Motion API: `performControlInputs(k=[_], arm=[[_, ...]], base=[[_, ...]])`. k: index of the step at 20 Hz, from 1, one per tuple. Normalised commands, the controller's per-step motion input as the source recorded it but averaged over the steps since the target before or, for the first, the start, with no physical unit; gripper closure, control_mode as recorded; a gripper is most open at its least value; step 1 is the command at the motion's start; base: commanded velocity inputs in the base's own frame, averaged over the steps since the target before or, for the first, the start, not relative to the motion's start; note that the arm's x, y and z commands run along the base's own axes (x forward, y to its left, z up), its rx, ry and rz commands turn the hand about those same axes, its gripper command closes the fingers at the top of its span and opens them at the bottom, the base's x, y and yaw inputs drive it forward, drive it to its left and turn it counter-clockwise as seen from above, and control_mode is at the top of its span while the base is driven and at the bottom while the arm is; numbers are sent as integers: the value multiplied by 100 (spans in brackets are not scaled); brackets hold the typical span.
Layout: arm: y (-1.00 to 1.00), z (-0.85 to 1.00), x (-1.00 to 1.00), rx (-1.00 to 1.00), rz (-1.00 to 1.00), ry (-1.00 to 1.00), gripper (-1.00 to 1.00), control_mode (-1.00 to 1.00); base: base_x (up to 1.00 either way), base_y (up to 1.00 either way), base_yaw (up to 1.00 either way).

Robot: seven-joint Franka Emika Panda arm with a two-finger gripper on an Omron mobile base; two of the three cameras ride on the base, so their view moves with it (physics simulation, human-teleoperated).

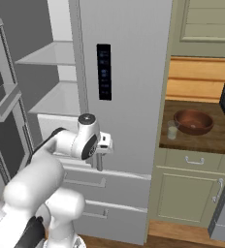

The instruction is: Grab a lemon wedge from the fridge and one ice cube from the ice bowl, and put them in the glass of lemonade.

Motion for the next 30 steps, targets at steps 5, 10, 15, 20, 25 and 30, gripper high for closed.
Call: performControlInputs(k=[5, 10, 15, 20, 25, 30], arm=[[0, -24, 55, -3, 0, -8, -100, -100], [0, -33, 50, -5, 0, -14, -100, -100], [0, -26, 50, 0, 0, -12, -100, -100], [0, -15, 37, 0, 0, -7, 100, -100], [0, 0, 0, 0, 0, 0, 100, -100], [-42, 0, -69, 0, -7, -9, 100, -100]], base=[[0, 0, 0], [0, 0, 0], [0, 0, 0], [0, 0, 0], [0, 0, 0], [0, 0, 0]])
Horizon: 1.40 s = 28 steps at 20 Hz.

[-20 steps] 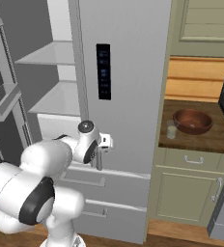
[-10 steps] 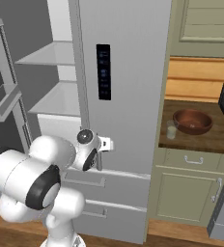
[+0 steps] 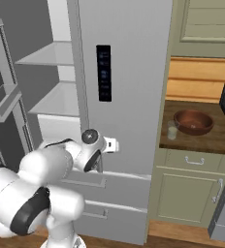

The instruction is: Grab a lemon wedge from the fridge and one ice cube from the ice bowl, and put them in the glass of lemonade.

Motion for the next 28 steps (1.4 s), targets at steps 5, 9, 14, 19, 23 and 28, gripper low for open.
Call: performControlInputs(k=[5, 9, 14, 19, 23, 28], arm=[[-61, 14, -100, 0, -16, -19, 100, -100], [-71, 9, -100, 0, -21, -27, 100, -100], [-77, 26, -100, 2, -27, -22, 100, -100], [48, 100, -69, 10, -15, -20, -100, -100], [100, 100, -1, 10, -1, 7, -100, -100], [99, 100, 3, 19, 1, 43, -100, -100]], base=[[0, 0, 0], [0, 0, 0], [0, 0, 0], [0, 0, 0], [0, 0, 0], [0, 0, 0]])
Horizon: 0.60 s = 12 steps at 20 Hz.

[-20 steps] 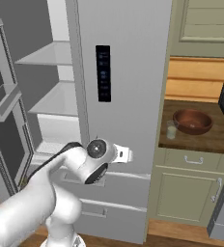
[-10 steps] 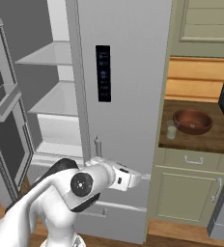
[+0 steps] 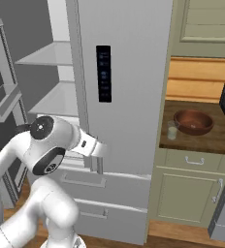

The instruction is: Grab a lemon wedge from the fridge and one ice cube from the ice bowl, and put them in the glass of lemonade.

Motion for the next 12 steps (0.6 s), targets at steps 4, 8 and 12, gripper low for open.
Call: performControlInputs(k=[4, 8, 12], arm=[[80, 64, 28, 32, 5, 44, -100, -100], [19, 1, 0, 16, 3, -9, -100, -100], [53, 5, 0, 0, 25, -5, -100, -100]], base=[[0, 0, 0], [0, 0, 0], [0, 0, 0]])
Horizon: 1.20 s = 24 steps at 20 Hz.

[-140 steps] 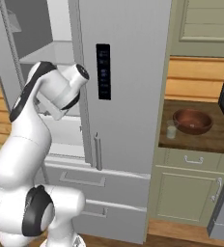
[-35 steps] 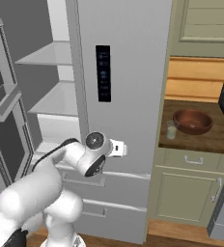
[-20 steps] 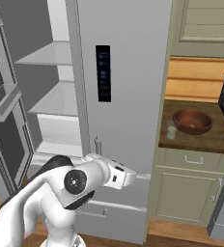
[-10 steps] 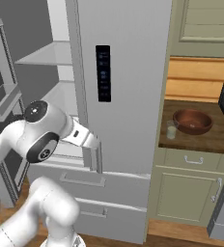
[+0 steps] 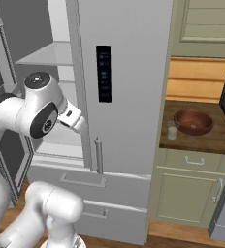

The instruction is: Grab a lemon wedge from the fridge and one ice cube from the ice bowl, and put them in the glass of lemonade.

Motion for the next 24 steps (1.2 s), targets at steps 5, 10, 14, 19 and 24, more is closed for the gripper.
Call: performControlInputs(k=[5, 10, 14, 19, 24], arm=[[80, 2, 40, -9, 18, -5, -100, -100], [57, 12, 49, -2, 0, -7, -100, -100], [67, 23, 46, 0, -4, -4, -100, -100], [44, 13, 47, 0, -2, -2, -100, -100], [-2, 0, 60, 0, 0, 0, -100, -100]], base=[[0, 0, 0], [0, 0, 0], [0, 0, 0], [0, 0, 0], [0, 0, 0]])
